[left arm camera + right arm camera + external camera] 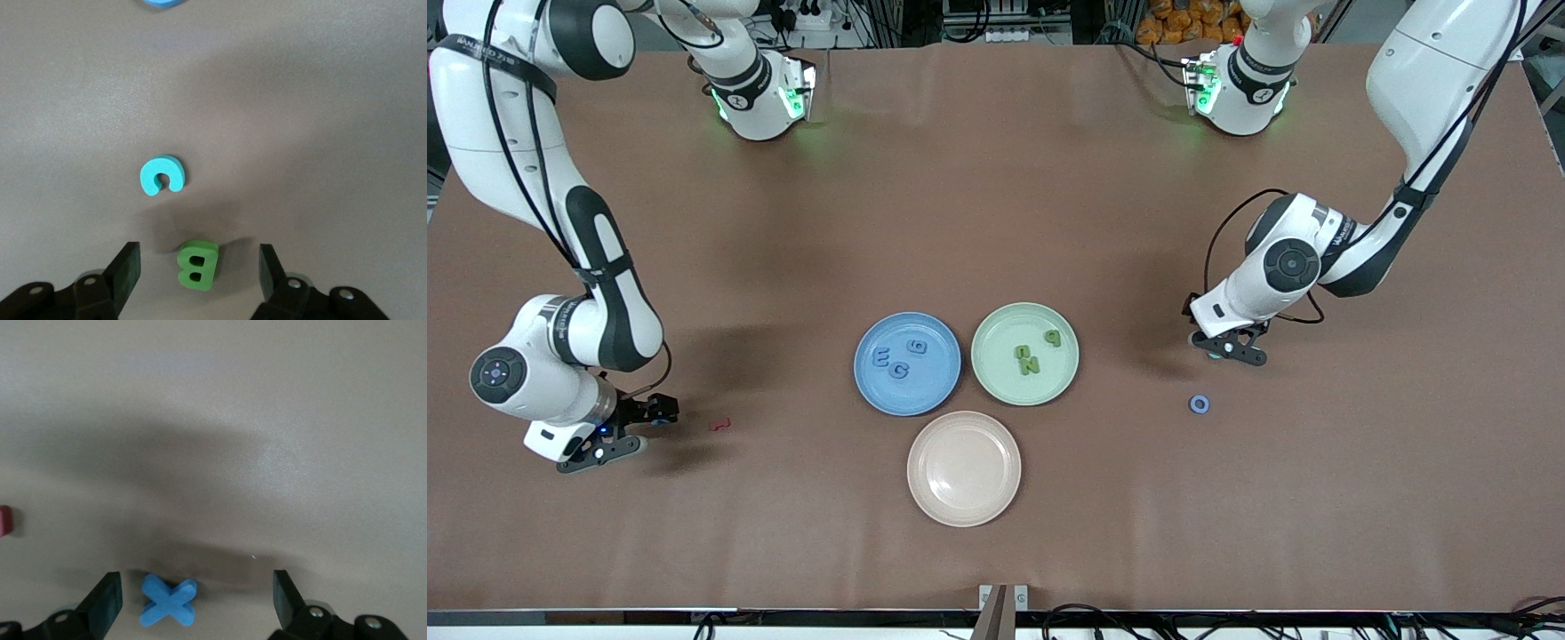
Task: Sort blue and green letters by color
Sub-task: 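Grasp the green B with the left gripper while the right gripper grasps the blue x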
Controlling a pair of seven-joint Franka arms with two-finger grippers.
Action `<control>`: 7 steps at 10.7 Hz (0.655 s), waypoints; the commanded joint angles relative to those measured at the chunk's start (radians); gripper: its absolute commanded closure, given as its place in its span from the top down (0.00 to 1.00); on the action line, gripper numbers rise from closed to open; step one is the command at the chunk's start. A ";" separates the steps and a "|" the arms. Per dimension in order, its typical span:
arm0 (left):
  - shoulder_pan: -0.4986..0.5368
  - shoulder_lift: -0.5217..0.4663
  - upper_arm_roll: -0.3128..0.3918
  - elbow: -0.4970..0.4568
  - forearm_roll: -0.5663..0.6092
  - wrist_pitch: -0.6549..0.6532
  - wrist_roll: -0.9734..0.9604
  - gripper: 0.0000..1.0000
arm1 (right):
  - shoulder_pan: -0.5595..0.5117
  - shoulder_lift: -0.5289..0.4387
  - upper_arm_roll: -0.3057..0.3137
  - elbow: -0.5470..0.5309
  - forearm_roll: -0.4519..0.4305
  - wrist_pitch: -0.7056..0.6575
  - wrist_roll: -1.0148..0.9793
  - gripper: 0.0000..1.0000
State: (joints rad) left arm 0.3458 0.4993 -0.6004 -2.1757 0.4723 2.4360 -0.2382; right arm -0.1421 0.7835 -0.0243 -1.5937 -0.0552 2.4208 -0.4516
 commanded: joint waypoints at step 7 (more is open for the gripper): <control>0.025 -0.015 -0.009 -0.042 0.023 0.043 -0.026 0.59 | -0.011 0.019 0.020 0.020 0.069 -0.043 -0.006 1.00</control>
State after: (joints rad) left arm 0.3570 0.4993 -0.6002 -2.1947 0.4723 2.4595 -0.2382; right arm -0.1426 0.7979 -0.0172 -1.5909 -0.0304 2.4169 -0.4515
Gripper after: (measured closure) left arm 0.396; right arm 0.000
